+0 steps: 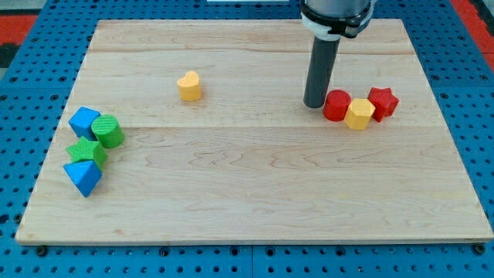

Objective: Move your arm towards yellow heart

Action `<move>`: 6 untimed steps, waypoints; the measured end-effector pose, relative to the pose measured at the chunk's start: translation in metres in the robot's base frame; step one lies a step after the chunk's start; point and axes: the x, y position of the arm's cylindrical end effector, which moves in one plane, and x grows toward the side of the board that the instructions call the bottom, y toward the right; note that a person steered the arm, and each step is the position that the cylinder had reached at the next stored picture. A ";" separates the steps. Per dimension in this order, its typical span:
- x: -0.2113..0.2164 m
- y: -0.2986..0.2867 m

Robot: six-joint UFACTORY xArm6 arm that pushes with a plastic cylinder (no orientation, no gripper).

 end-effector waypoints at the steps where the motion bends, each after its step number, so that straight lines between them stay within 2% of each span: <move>1: 0.054 -0.089; 2: 0.104 -0.066; 3: 0.109 -0.081; 4: 0.042 -0.202; 5: 0.002 -0.289; 6: -0.043 -0.190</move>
